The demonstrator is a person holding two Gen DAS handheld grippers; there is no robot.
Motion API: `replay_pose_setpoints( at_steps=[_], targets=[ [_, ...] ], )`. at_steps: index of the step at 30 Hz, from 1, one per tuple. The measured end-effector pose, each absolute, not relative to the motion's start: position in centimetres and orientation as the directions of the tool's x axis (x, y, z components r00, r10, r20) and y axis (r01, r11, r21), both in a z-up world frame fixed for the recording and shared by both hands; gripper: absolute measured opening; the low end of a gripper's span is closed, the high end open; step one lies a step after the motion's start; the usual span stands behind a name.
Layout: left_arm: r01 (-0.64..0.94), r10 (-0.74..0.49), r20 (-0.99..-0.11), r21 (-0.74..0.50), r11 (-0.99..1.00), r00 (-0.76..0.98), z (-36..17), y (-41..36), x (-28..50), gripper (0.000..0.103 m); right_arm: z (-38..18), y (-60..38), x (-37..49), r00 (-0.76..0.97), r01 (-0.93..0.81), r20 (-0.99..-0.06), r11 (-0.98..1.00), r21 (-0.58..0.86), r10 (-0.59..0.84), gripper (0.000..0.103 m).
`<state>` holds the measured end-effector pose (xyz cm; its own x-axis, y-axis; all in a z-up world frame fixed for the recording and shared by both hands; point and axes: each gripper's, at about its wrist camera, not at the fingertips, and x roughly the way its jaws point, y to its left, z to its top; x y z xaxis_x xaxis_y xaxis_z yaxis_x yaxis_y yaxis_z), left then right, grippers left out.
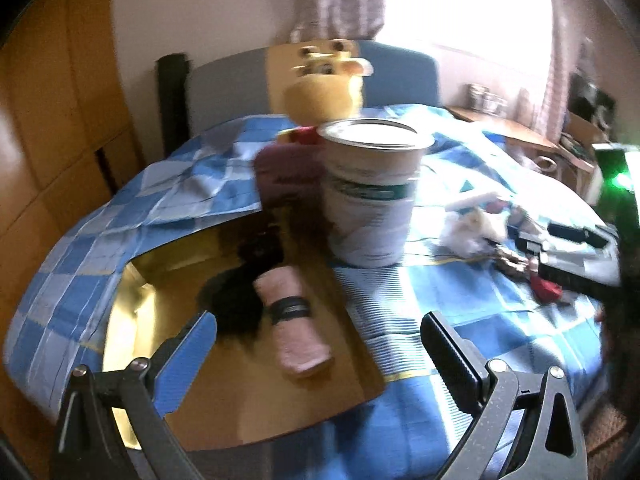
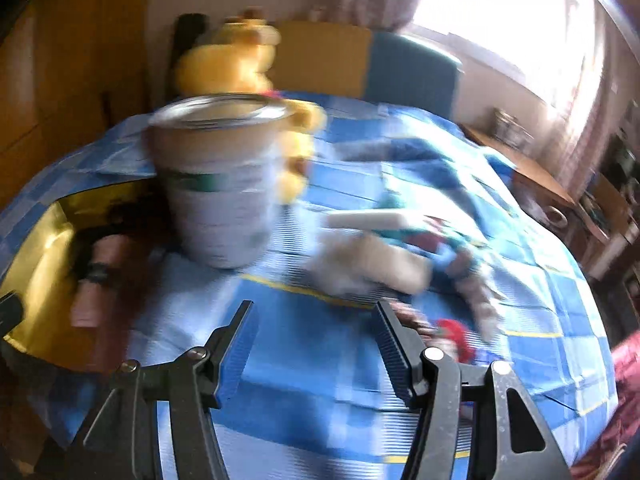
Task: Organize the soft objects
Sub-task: 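Move both tools back over the remaining items on the bed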
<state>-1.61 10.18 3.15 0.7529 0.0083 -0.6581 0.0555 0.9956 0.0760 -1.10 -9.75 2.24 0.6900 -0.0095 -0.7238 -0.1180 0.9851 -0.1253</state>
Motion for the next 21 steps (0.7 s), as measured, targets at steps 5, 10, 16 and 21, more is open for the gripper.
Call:
replay_pose_setpoints(
  at_steps=[5, 10, 16, 21],
  targets=[
    [0.133, -0.039, -0.671, 0.089, 0.987, 0.740, 2.8, 7.2, -1.0, 0.103, 2.1, -18.7, 0.7, 0.672, 0.095, -0.726, 0.989, -0.112, -0.147, 0.060],
    [0.206, -0.087, -0.690, 0.091, 0.974, 0.718, 2.3, 4.0, -0.3, 0.102, 0.7, -27.4, 0.5, 0.611, 0.371, -0.761, 0.928, 0.031, -0.219, 0.060],
    [0.278, -0.140, -0.713, 0.080, 0.957, 0.687, 1.5, 0.4, 1.1, 0.102, 0.6, -29.4, -0.1, 0.591, 0.433, -0.786, 0.894, 0.120, -0.181, 0.060],
    [0.335, -0.191, -0.731, 0.054, 0.941, 0.655, 1.0, -2.6, 2.3, 0.098, 0.2, -29.4, 0.2, 0.575, 0.443, -0.798, 0.889, 0.114, -0.184, 0.060]
  ],
)
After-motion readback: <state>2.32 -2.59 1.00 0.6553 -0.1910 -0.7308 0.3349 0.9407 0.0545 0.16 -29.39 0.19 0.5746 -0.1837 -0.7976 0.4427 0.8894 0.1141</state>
